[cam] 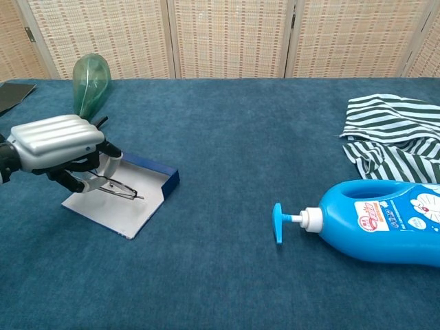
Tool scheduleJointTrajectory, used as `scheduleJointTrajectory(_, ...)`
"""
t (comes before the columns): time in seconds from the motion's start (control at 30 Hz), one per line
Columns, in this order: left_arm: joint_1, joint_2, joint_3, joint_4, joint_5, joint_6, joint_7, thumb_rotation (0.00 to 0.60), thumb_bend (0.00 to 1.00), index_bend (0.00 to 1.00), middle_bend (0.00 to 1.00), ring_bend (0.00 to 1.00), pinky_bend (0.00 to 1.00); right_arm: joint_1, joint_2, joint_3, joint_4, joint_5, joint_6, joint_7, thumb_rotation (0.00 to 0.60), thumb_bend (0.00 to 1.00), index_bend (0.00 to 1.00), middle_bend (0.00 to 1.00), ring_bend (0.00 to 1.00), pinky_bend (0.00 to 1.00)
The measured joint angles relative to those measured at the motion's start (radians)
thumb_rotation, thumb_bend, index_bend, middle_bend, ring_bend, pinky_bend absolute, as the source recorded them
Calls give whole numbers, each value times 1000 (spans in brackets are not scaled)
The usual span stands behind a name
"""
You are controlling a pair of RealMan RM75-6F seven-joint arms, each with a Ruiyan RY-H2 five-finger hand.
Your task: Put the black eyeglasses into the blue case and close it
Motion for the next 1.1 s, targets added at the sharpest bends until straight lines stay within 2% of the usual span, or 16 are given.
scheduleJointTrajectory(0.27,8,-47,-15,44,-9,-11,3,600,511,664,1000,1000,1000,-1,1,0,-4,3,-3,-6,600,238,262,388,435,391)
scheduleJointTrajectory(0.43,18,-58,-28,47,-29,-12,49,600,502,384,1000,1000,1000,-2,2,0,-2,7,-5,-5,600,238,262,389,437,391)
scheduleJointTrajectory(0.6,25,-46,-40,2,-68,-36,86,600,471,253,1000,1000,1000,0,2,2,0,7,-6,-3,600,238,262,388,442,391)
scheduleJointTrajectory(0.73,30,-26,-49,-53,-107,-60,171,600,422,129,1000,999,1000,1,0,2,7,10,-12,4,600,238,263,389,442,391)
scheduleJointTrajectory(0.93,40,17,-63,-167,-181,-86,302,600,392,65,999,997,1000,2,-2,4,13,11,-11,9,600,238,263,389,443,391)
scheduleJointTrajectory(1.1,45,45,-72,-237,-248,-108,377,600,389,63,996,995,1000,2,-5,5,18,6,-4,15,600,238,262,389,447,391)
